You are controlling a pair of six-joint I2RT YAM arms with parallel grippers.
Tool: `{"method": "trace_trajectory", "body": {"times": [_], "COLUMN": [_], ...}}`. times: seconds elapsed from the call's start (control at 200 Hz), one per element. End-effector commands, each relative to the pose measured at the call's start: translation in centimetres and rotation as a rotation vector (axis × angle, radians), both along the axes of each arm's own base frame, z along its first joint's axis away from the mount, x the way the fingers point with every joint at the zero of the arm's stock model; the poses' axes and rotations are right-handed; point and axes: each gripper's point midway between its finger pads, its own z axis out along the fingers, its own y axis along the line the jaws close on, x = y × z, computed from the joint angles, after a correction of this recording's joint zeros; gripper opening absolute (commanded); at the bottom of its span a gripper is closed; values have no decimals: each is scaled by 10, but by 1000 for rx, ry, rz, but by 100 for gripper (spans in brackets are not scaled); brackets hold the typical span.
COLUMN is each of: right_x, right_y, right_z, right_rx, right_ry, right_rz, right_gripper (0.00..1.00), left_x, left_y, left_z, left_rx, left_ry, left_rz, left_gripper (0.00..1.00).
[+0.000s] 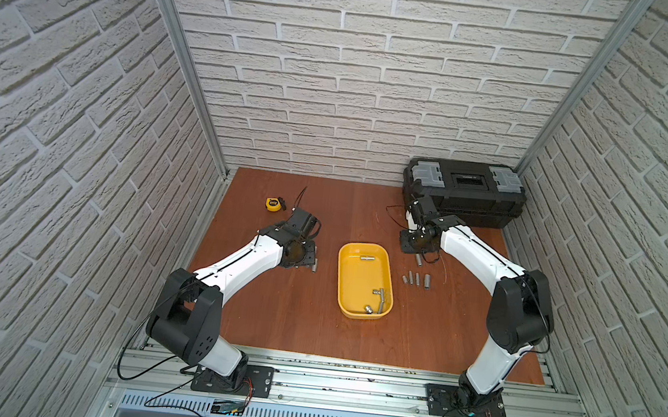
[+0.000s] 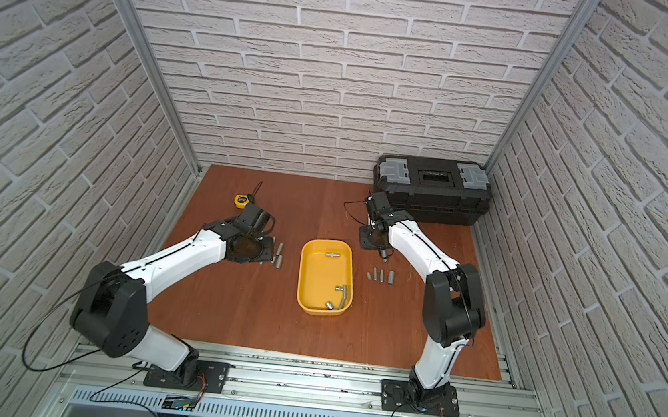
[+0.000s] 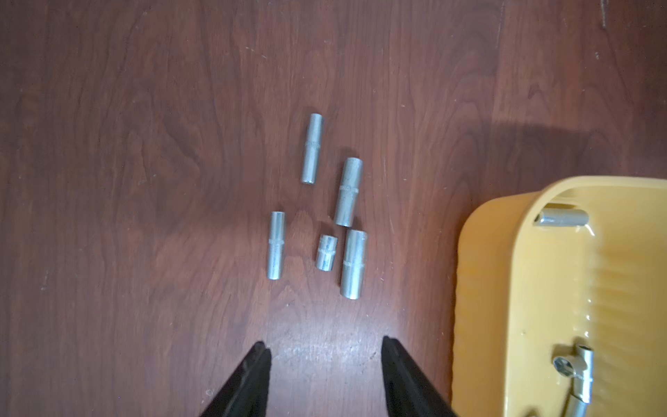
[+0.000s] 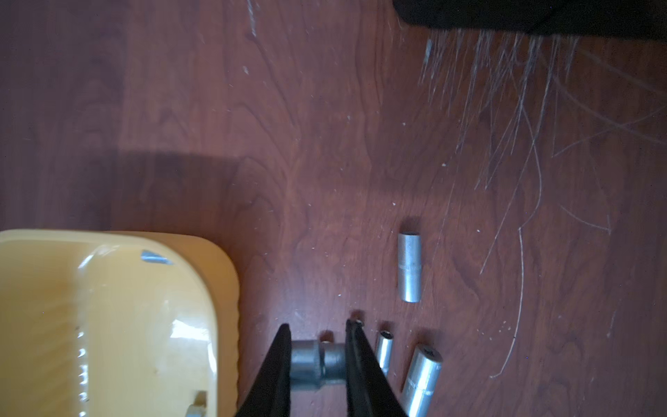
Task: Take out the socket from the storage box
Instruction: Place the socket head at the center of the board.
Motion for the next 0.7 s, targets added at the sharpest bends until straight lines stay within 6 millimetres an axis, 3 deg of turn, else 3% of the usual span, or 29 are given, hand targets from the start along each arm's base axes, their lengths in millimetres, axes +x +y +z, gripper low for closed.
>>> {"method": "trace_trajectory", "body": {"times": [0.0, 0.155, 0.28, 0.32, 0.69], "right_x": [4, 9, 14, 11, 6], "right_y": [-3, -5, -4, -4, -7], "right_z": [-26, -49, -49, -63, -77], "right_rx": [-10, -16, -11, -20, -30], "right_ry": [27, 71, 66, 99, 140], "right_rz": [16, 10, 8, 8, 6], "right_gripper": [15, 15, 15, 15, 20], "left_x": [1, -1, -2, -3, -2], "left_y": [0, 1, 2, 1, -4], "left_z": [7, 6, 7, 6, 6], "left_rx": [-21, -21, -24, -25, -27], "left_ry": [-33, -29, -33, -31, -29], "left_rz": [6, 7, 7, 5, -8], "left_gripper": [53, 53, 53, 54, 54]}}
